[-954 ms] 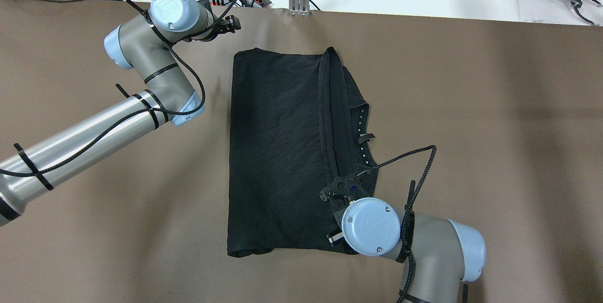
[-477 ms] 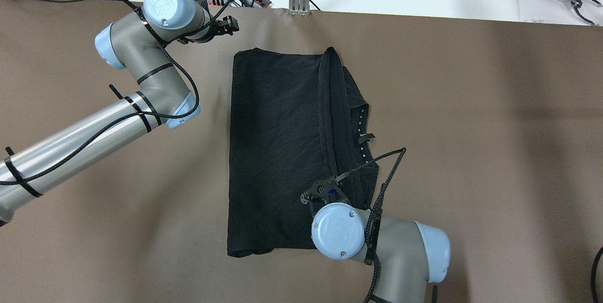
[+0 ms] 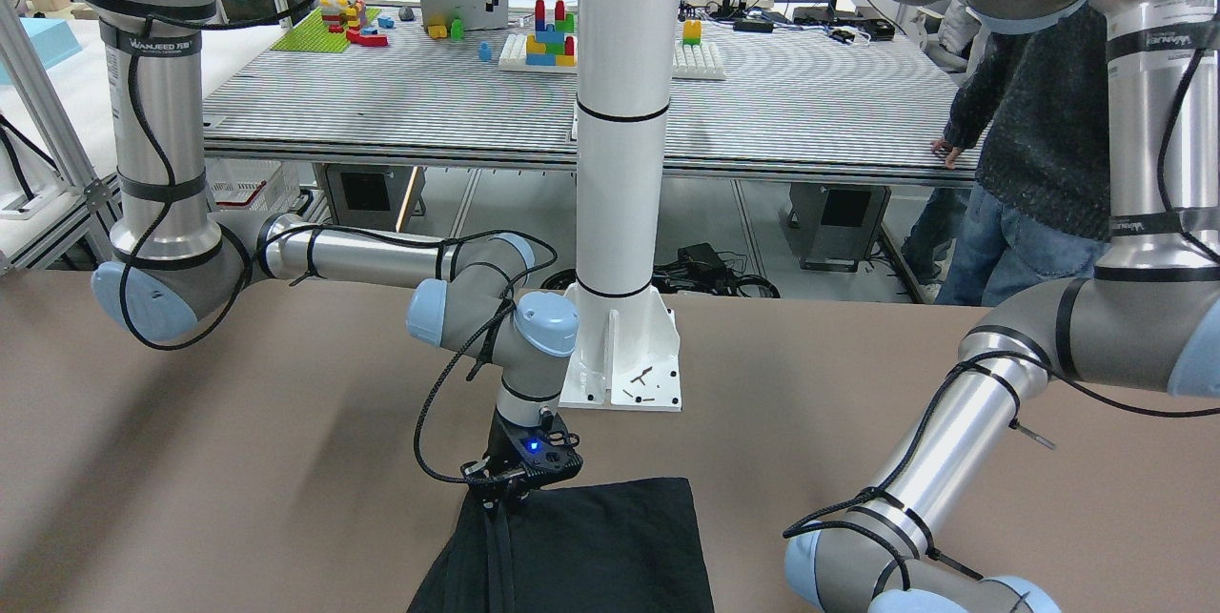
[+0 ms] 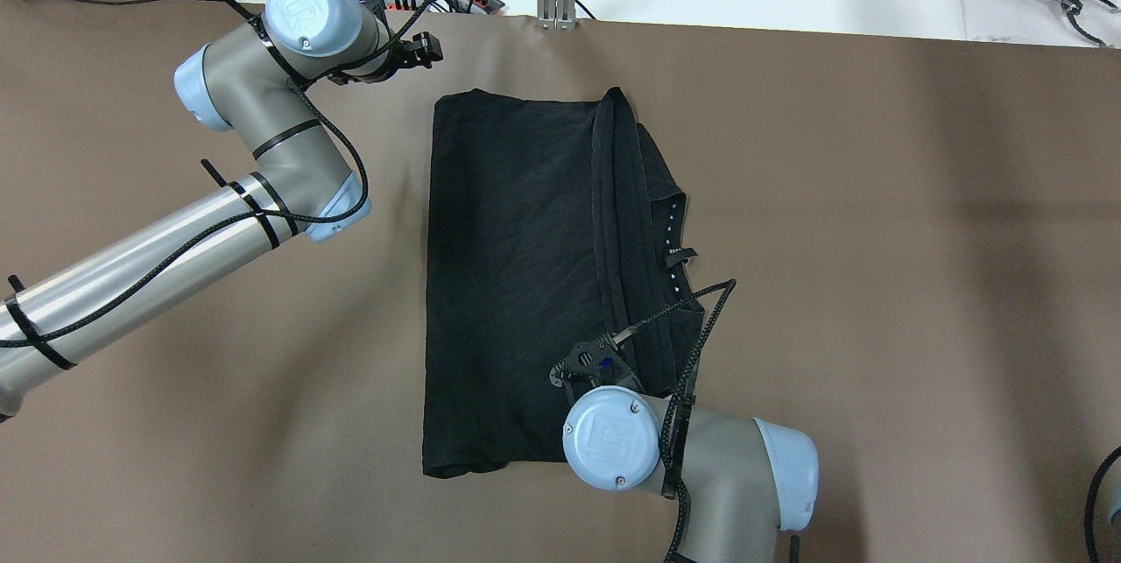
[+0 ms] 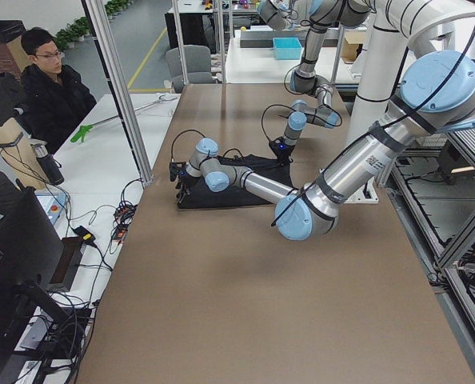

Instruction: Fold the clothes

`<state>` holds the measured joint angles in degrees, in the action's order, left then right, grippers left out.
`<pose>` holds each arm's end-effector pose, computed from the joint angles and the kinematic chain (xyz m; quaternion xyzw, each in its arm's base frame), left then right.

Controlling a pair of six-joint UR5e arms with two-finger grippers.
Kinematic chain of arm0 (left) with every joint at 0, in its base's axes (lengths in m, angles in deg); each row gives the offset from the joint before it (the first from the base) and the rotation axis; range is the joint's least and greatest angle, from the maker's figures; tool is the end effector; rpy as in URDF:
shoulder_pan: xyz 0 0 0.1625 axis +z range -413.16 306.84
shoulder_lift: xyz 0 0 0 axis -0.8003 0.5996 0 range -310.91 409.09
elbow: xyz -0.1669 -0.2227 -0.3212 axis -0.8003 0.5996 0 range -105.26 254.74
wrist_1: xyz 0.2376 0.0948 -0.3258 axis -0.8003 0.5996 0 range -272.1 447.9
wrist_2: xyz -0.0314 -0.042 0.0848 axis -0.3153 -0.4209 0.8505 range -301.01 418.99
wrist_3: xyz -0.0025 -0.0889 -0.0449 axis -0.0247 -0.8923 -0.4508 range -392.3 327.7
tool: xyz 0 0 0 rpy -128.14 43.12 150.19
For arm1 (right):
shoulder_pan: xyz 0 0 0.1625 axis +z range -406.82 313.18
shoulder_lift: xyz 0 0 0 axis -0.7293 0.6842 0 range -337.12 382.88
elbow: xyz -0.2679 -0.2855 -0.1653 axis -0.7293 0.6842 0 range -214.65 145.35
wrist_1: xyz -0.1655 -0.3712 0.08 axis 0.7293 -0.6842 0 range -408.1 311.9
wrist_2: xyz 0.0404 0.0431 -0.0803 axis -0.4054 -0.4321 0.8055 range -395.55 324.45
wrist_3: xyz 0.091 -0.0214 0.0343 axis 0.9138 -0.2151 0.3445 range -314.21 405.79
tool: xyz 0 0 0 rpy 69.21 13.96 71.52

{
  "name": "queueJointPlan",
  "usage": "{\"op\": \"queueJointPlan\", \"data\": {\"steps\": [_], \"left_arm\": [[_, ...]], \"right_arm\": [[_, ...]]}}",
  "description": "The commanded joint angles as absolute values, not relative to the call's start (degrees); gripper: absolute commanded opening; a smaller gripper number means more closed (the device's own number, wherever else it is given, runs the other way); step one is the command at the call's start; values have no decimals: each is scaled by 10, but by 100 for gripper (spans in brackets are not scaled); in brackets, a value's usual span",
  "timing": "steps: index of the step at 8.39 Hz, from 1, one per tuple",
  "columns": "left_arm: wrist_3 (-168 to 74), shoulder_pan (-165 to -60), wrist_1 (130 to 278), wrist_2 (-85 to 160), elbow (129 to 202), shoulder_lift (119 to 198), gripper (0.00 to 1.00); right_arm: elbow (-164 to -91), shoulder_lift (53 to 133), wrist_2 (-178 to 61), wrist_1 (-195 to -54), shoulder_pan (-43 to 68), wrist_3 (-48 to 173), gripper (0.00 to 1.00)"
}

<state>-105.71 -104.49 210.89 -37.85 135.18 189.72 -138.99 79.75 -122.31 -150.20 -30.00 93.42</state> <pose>0.4257 -0.7263 0.2684 0.2094 0.4059 -0.2396 0.8567 -0.5688 -0.3171 0.2527 0.1735 -0.2508 -0.2021 0.9307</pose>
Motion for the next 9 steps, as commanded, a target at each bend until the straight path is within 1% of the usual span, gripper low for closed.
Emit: {"op": "queueJointPlan", "data": {"steps": [1, 2, 4, 5, 7, 9], "left_arm": [[-1058, -1045, 2109, -377, 1353, 1893, 94], [-1058, -1045, 2109, -376, 1353, 1891, 94], [-1058, -1044, 2109, -374, 1353, 1887, 94], [-1058, -1044, 2110, -374, 1354, 1884, 94], [-1058, -1044, 2110, -373, 1354, 1883, 94], [-1063, -1044, 2110, -373, 1356, 1882, 94]], "right_arm": [[-1391, 797, -1224, -1502, -299, 934, 8], [-1392, 798, -1225, -1501, -299, 933, 0], [-1392, 802, -1227, -1502, -293, 916, 0], [-1411, 816, -1228, -1502, -292, 913, 0], [-1471, 878, -1232, -1508, -284, 890, 0], [-1465, 884, -1230, -1508, -304, 927, 0]]}}
